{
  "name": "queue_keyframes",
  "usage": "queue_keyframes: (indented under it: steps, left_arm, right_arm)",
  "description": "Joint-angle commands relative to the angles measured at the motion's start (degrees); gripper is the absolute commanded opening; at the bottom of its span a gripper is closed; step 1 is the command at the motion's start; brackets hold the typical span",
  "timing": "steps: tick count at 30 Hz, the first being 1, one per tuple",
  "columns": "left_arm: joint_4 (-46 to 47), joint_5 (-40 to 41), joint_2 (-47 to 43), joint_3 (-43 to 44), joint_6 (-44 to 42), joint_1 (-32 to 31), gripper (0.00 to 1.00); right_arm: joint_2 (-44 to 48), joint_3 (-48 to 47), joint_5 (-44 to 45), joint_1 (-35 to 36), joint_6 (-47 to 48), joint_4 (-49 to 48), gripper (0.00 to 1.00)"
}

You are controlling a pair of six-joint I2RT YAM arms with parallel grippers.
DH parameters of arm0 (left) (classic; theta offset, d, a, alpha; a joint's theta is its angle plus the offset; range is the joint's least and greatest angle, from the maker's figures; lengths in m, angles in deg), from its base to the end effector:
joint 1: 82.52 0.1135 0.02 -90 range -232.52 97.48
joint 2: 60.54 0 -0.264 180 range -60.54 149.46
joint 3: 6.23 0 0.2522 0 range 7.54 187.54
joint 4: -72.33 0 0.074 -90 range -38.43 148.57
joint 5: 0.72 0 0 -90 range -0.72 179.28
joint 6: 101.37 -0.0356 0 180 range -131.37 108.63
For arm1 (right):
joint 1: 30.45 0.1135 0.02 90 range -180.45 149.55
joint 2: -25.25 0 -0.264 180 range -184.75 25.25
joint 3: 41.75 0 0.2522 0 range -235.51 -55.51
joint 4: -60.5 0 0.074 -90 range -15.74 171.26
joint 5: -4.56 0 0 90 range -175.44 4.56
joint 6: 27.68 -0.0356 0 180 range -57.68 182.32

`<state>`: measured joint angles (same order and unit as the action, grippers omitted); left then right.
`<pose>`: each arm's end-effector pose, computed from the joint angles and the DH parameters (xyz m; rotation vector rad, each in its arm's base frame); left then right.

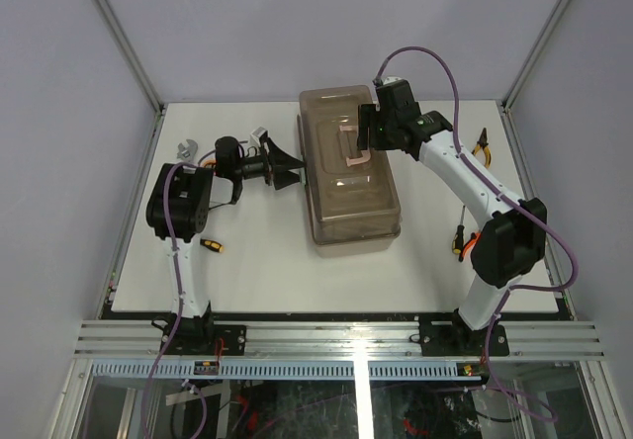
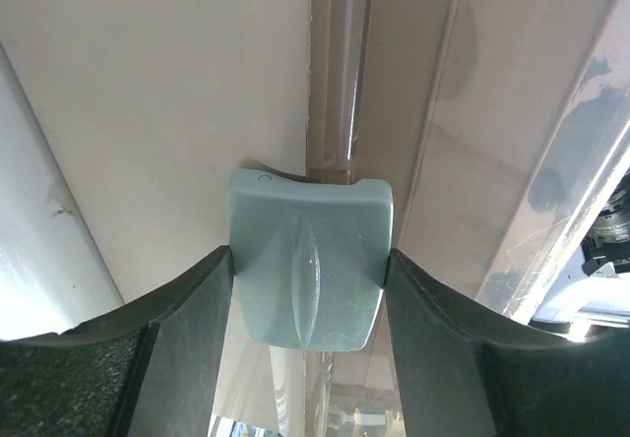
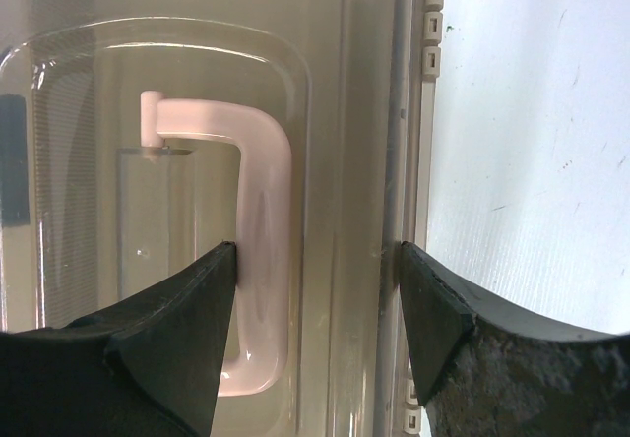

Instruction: Pack the tool kit

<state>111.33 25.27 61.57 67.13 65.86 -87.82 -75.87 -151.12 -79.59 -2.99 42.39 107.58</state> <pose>0.4102 -0.0702 0.1323 -0.3009 2.0917 -1.9176 0.3617 0.1839 0.3401 -0.0934 2.2634 0.3298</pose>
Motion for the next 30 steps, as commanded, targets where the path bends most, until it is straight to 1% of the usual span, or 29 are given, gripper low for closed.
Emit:
queue_keyframes:
  steps: [1,15,22,26,30]
  left_arm:
    - [-7.0,3.8,-2.0,0.8,-6.4,-5.2,0.00]
    - [-23.9,5.4,-4.3,2.5,-16.8,-5.5,0.00]
    - [-28.6,6.1,-5.5,2.5,-18.5,-5.6,0.00]
    - [-34.8,7.2,-6.9,3.7,-21.8,-5.6,0.00]
    - [-37.6,7.5,-7.8,3.8,-22.5,-5.6,0.00]
  right_arm:
    - [-5.3,5.3,-9.5,4.7,-1.1,11.1,0.62]
    - [-5.0,5.7,-9.3,4.9,-1.2,10.8,0.62]
    - [-5.1,5.9,-9.3,4.9,-1.2,10.9,0.62]
    - [-5.1,6.1,-9.3,4.9,-1.2,10.9,0.62]
    - [-5.1,6.2,-9.4,5.0,-1.1,10.6,0.62]
